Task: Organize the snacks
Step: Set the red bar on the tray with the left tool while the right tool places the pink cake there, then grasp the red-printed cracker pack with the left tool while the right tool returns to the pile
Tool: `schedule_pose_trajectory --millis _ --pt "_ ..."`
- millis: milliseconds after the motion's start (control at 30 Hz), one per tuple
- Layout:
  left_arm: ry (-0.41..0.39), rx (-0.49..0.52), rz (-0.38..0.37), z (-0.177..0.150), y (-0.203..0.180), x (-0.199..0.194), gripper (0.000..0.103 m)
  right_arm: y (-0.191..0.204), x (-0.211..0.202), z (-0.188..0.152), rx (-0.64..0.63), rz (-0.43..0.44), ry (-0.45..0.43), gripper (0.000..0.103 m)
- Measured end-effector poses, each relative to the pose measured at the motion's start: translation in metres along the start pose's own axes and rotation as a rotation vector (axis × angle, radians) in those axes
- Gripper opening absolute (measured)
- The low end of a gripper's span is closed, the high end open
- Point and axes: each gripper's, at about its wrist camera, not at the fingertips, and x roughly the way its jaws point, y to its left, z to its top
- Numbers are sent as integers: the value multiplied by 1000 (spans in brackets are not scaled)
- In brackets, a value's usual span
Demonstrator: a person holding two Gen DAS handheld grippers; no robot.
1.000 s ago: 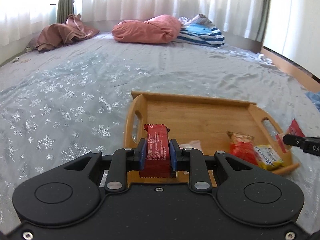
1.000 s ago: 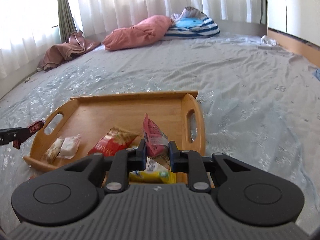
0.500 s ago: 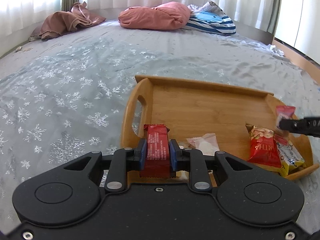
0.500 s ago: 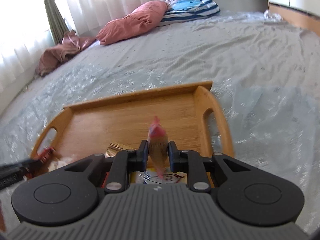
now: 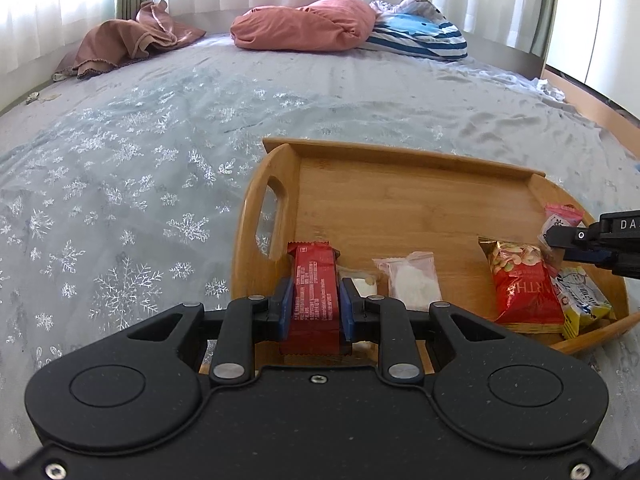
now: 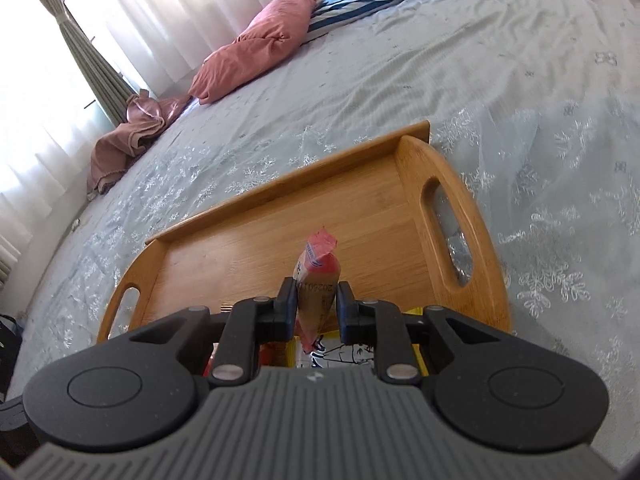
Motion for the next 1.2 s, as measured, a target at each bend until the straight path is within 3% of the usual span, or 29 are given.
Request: schedule_pose_trajectory --millis 167,267,367,467,533,633,933,1167,1200 --pt "16 -2 3 1 1 -1 24 -2 2 -1 9 -5 8 29" --pt "22 -2 3 1 2 -3 28 0 1 -1 3 -10 4 38" --pt "18 -5 5 2 4 -6 35 1 -1 -3 -5 -1 0 40" --pt "14 -3 1 2 4 -11 41 2 -5 -3 -16 -2 -8 54" --pt "11 -2 -7 3 4 -14 53 4 -9 -3 -34 -7 -18 62" --pt "5 -9 -24 3 3 -20 70 9 -17 -5 -73 -15 -37 66" --pt "-24 -14 -52 -5 6 -47 91 28 -48 -37 -240 -12 -80 84" --pt "-25 -23 -84 -19 12 -70 96 38 -72 -62 -303 25 -99 96" --pt "-25 -16 -84 -22 11 -72 97 40 -75 -66 -315 31 -104 103"
